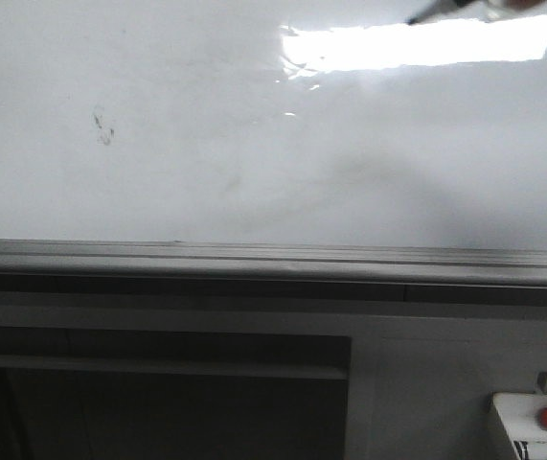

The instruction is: Write number 2 on whiteboard

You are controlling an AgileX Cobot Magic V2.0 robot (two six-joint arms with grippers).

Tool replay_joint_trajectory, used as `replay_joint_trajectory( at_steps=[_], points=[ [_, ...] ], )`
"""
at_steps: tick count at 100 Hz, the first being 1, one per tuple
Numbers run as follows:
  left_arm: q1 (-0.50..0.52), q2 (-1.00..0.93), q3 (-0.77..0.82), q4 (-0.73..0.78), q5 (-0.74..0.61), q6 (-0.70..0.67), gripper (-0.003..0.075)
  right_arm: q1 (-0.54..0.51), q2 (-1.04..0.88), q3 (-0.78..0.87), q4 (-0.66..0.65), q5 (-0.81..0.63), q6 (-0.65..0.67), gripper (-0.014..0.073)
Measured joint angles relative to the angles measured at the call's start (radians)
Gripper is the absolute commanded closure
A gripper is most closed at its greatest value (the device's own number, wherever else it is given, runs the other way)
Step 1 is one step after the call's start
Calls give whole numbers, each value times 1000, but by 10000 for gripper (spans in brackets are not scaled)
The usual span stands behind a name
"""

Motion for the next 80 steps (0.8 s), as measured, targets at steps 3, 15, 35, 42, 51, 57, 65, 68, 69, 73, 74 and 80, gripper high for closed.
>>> replay_joint_trajectory(
  at_steps=[3, 15, 35, 42, 51, 57, 65, 68, 69, 73, 74, 80],
  points=[
    [24, -34, 27, 0, -10, -23, 415, -16, -26, 31, 0, 2, 26, 588],
    [104, -149, 137, 0, -42, -96, 415, -60, -125, 108, -2, 6, 91, 588],
    [197, -252, 262, 0, -91, -123, 415, -66, -210, 139, -2, 23, 107, 588],
    [210, -254, 280, 0, -98, -125, 415, -66, -212, 139, 4, 27, 108, 588],
    [215, -254, 291, 0, -99, -125, 415, -67, -198, 139, 46, 19, 111, 588],
    [215, -254, 292, 0, -106, -125, 415, -67, -172, 128, 71, 17, 109, 588],
    [215, -254, 293, -2, -112, -125, 415, -67, -107, 93, 103, 23, 69, 588],
    [215, -254, 293, -2, -114, -125, 415, -65, -81, 78, 121, 25, 42, 588],
    [215, -254, 293, -2, -115, -125, 415, -65, -75, 71, 134, 25, 36, 588],
    [215, -254, 293, -2, -117, -125, 415, -65, -36, 51, 175, 25, -5, 588],
    [215, -254, 293, -2, -120, -125, 415, -65, -30, 47, 194, 25, -18, 588],
    [215, -254, 293, -2, -121, -125, 415, -65, 21, 23, 279, 15, -71, 588]
  ],
)
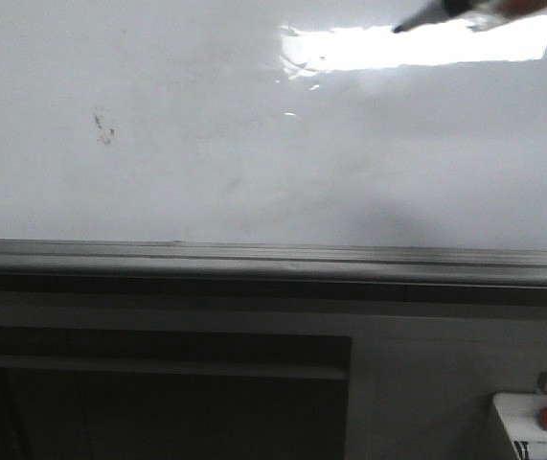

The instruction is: Write number 2 on whiteboard

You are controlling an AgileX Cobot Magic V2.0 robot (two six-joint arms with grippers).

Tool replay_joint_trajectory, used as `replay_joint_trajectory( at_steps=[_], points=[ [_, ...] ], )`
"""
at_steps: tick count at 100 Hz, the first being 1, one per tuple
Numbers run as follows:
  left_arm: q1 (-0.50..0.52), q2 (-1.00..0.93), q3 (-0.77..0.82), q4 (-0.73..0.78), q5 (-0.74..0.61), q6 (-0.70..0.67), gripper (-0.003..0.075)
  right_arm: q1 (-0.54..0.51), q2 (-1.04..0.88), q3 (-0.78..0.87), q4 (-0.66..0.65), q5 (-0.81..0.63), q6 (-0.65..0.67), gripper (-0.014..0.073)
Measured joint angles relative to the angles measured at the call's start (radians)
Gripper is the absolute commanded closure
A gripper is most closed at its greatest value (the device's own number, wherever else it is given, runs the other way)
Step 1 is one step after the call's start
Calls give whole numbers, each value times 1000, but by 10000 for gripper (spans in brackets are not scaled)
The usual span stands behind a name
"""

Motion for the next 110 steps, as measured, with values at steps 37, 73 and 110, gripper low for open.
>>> replay_joint_trajectory(
  at_steps=[37, 73, 110],
  points=[
    [0, 0, 0, -2, -5, 0, 415, 71, 304, -238, 24, -6, -84, 588],
    [0, 0, 4, -2, -13, 0, 415, 151, 500, -437, -182, 105, 10, 588],
    [0, 0, 4, -2, -20, 0, 415, 146, 577, -478, -225, 129, 37, 588]
  ],
)
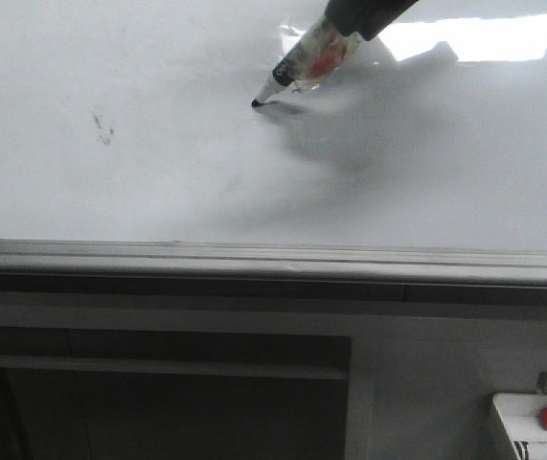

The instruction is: Write number 2 on whiteboard

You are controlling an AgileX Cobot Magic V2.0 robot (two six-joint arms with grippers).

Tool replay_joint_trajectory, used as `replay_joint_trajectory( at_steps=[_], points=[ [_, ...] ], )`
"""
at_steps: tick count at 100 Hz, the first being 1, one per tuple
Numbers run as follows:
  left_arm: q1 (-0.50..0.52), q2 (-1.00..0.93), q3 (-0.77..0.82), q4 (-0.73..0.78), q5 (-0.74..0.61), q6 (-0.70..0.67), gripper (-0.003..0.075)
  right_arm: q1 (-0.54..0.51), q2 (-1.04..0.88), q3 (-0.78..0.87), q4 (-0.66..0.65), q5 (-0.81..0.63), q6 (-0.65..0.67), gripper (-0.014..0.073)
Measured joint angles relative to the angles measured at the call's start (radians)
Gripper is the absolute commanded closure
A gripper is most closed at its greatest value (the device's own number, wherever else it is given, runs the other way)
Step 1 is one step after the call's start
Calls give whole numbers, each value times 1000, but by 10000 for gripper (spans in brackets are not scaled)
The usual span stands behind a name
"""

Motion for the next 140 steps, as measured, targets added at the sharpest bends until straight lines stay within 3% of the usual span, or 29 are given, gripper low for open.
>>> replay_joint_trajectory(
  at_steps=[21, 54, 84, 115, 125, 140],
  points=[
    [0, 0, 0, 0, -3, 0, 416, -68, -28, 7, 9, 67, 21, 588],
    [0, 0, 0, 0, -9, 0, 415, 36, 14, 69, 11, -17, 25, 588],
    [0, 0, 0, 2, -9, 0, 415, -33, -8, 84, 24, 49, 27, 588],
    [0, 0, 0, 2, -12, 3, 415, -33, -25, 92, 16, 49, 27, 588],
    [-2, 12, -9, -33, -1, 88, 415, -31, -41, 95, 46, 73, -48, 588],
    [-60, 81, -60, -218, 84, 417, 415, 46, -93, 99, 134, 105, -212, 588]
  ],
)
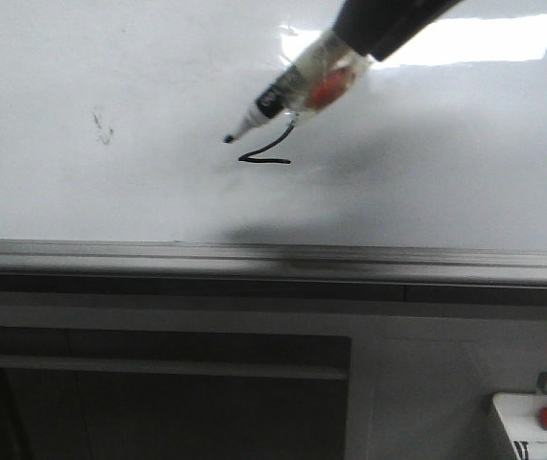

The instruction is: Write number 2 on whiteboard

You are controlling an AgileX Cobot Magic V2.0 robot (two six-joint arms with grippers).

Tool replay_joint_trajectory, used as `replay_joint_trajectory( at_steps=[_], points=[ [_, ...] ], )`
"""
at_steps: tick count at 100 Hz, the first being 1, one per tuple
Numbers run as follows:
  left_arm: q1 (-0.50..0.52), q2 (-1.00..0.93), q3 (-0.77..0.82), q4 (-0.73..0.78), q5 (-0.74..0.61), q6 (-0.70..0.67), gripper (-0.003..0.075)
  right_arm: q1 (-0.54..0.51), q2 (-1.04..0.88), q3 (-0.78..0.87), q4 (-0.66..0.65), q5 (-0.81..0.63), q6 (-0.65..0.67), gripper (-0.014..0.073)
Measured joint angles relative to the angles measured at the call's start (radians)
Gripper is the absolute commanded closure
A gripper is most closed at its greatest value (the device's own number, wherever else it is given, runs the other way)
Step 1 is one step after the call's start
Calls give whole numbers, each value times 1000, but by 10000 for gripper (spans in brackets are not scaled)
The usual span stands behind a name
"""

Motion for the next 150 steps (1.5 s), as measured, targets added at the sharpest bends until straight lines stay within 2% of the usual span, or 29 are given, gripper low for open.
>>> replay_joint_trajectory(
  at_steps=[11, 18, 29, 46, 64, 108, 132, 150],
  points=[
    [-60, 84, -42, -124, 71, 205, 415, 69, -27, 0, 19, 12, -130, 588],
    [-104, 143, -62, -170, 91, 288, 415, 103, -32, 0, 18, 13, -230, 588],
    [-177, 233, -100, -188, 98, 344, 415, 136, -32, 0, 21, 16, -382, 588],
    [-281, 374, -166, -193, 98, 430, 414, 150, -32, 0, 21, -11, -497, 588],
    [-346, 492, -231, -197, 83, 462, 414, 150, -32, 0, 21, -46, -556, 588],
    [-352, 619, -302, -197, 64, 465, 421, 150, -32, 0, 21, -67, -566, 588],
    [-352, 621, -304, -197, 64, 467, 554, 150, -32, 0, 21, -61, -568, 588],
    [-352, 621, -304, -197, 68, 467, 608, 150, -32, 0, 21, -59, -569, 588]
  ],
)
